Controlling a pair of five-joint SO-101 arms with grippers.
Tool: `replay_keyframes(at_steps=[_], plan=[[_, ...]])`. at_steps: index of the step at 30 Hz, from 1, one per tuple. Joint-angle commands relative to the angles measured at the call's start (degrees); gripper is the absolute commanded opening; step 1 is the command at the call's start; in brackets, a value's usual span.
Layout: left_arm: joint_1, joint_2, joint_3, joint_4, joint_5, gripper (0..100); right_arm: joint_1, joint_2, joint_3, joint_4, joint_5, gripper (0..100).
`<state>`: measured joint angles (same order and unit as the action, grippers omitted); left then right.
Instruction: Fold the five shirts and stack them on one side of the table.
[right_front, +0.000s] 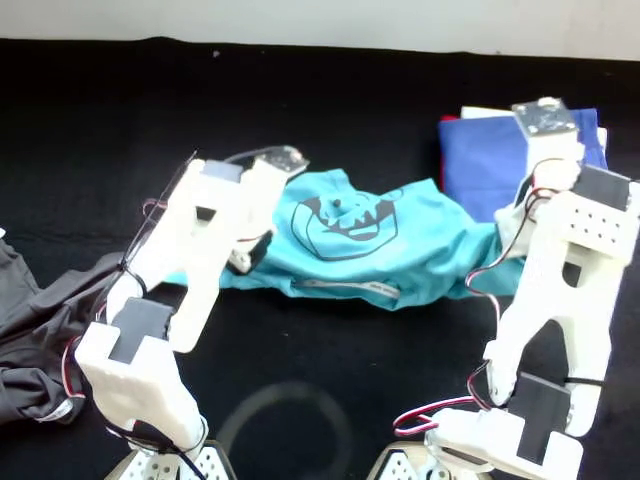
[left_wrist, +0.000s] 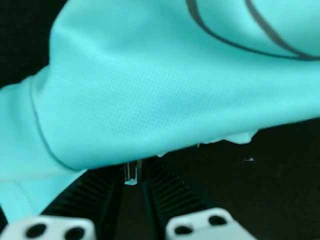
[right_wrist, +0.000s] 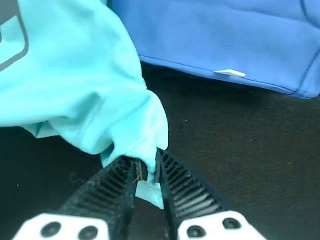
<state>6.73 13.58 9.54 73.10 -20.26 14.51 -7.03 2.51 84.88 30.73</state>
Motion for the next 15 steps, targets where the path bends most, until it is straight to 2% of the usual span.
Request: replay_keyframes(at_steps=[1, 3, 6, 9, 12, 15], plan=[[-0.13, -4.79, -7.96, 7.47, 0.35, 1, -0.66, -2.68, 0.04, -0.31, 0.35, 0.7], [-0.22, -7.87, -12.53, 12.13, 0.35, 1, -0.57, -2.68, -1.36, 0.22, 0.35, 3.0], [-0.22, -13.05, -19.38, 17.85, 0.35, 1, 0.92, -2.68, -4.35, 0.31, 0.26, 12.9], [-0.13, -17.54, -25.19, 21.80, 0.35, 1, 0.57, -2.68, -8.92, 3.30, -3.16, 20.5], [0.75, -20.62, -28.53, 23.56, 0.35, 1, -3.12, -2.77, -15.08, 9.54, -5.36, 20.5], [4.53, -22.37, -30.11, 23.30, 0.35, 1, -6.20, -2.77, -21.58, 14.37, -6.77, 20.4]])
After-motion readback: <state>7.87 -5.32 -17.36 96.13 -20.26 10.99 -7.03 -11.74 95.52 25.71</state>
